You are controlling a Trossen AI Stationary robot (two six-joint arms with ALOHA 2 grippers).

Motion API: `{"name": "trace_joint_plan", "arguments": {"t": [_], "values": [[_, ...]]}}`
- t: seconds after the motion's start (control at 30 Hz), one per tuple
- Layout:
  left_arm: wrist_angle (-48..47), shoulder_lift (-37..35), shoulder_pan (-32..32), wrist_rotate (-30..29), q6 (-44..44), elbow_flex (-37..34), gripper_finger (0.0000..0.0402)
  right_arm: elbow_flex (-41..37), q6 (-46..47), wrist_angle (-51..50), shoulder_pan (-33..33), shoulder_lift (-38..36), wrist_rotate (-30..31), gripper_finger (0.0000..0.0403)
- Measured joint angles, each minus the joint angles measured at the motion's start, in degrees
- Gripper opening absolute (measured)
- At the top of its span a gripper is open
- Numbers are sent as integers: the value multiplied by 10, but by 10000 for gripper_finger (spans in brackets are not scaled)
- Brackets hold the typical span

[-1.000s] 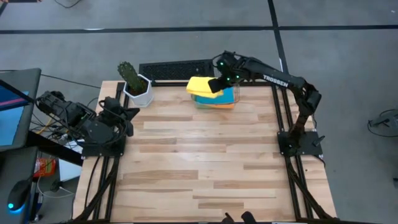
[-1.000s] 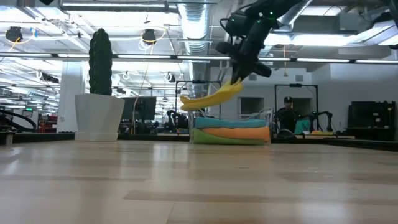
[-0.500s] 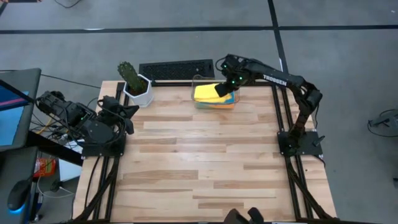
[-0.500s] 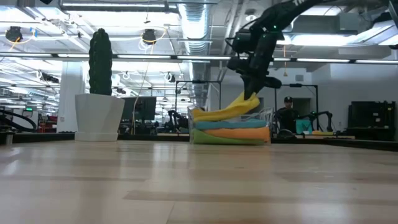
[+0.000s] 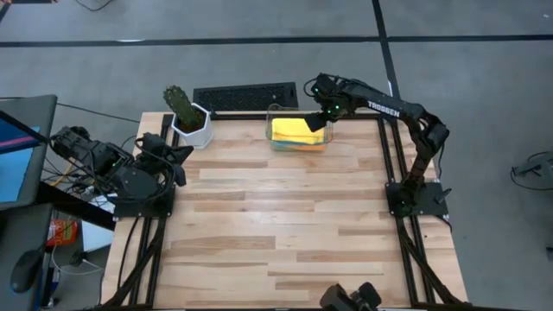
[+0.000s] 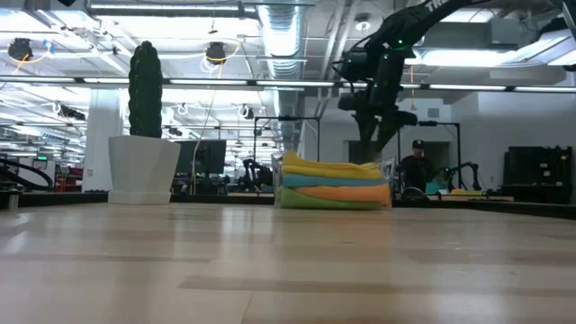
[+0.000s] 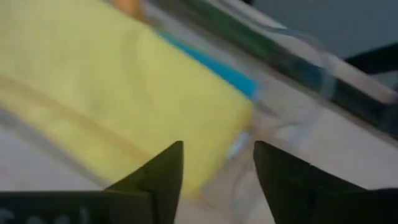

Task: Fold microfiber towels
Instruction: Put the yellow towel into the transparent bin, then return to Home Position

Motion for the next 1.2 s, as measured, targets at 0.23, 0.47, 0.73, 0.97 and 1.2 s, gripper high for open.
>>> {"name": "trace_joint_plan", "arguments": {"t": [0.23,0.47,0.73,0.97,1.2], "values": [[0,-2,2,9,-20,0,20,0,-17,-2,-18,-52,3,242],[18,-57,40,82,13,0,4,0,-162,70,11,-209,-217,238],[62,-156,60,102,73,-48,2,-113,-124,252,68,-411,-179,230],[265,-256,60,167,117,-242,2,-305,-114,281,143,-563,-177,228],[431,-336,60,191,80,-430,2,-578,-30,629,224,-693,-176,227]]}}
